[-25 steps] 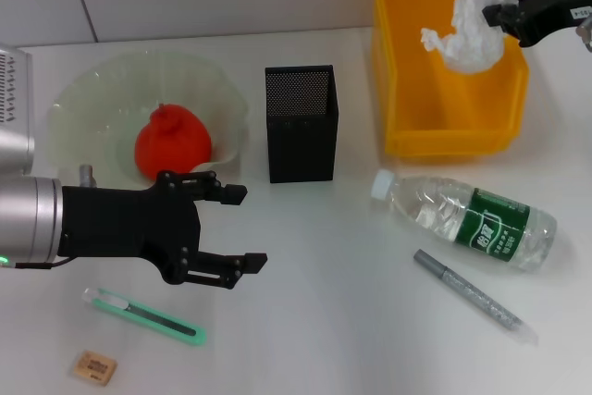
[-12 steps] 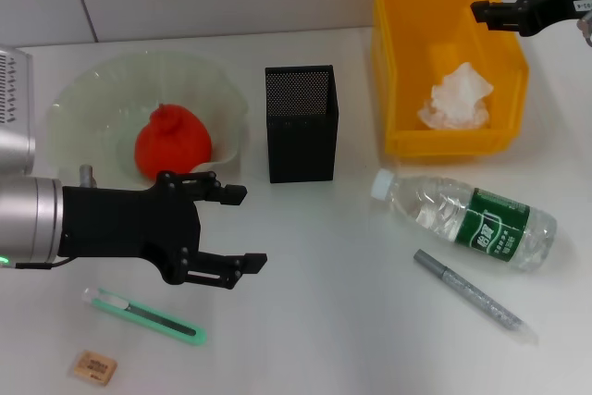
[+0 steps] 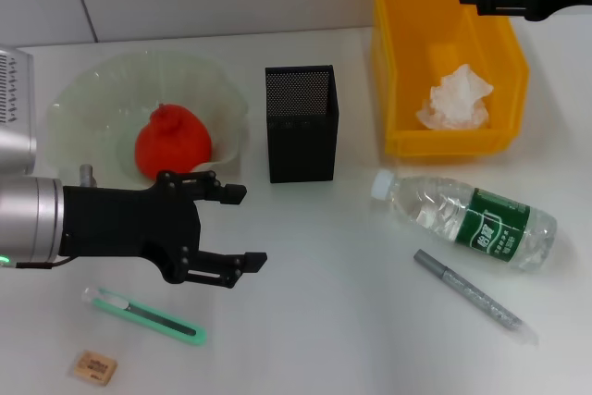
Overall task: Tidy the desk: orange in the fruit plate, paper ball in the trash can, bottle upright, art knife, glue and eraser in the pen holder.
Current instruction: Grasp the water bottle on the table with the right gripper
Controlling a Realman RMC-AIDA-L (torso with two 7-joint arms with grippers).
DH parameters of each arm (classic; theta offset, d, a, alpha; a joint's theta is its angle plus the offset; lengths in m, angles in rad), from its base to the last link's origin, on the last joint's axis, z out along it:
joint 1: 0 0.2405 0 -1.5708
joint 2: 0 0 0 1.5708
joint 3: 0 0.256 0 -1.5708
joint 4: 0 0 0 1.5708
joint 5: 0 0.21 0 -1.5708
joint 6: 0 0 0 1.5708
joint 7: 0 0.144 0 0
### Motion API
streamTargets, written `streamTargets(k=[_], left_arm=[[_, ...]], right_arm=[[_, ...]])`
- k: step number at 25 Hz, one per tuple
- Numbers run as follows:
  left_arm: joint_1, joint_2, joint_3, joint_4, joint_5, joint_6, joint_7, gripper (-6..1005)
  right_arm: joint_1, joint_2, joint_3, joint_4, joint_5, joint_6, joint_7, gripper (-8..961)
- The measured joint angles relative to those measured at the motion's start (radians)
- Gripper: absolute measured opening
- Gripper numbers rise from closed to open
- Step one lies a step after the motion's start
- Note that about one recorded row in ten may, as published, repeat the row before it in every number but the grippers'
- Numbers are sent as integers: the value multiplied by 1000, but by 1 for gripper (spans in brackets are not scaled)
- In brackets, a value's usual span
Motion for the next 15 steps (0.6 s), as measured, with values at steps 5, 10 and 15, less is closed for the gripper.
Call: streamTargets(k=[5,10,15], left_arm=[[0,-1,0,-9,-4,-2,9,800],[-1,-1,0,-14,-5,-7,12,798],[3,-2,0,-17,-12,-11,12,797]], right_arm=[[-19,7,83,18,143,-107,-104,698],[-24,0,141,63,225,-241,-167,712],[-28,-6,170,71,213,-365,-178,726]])
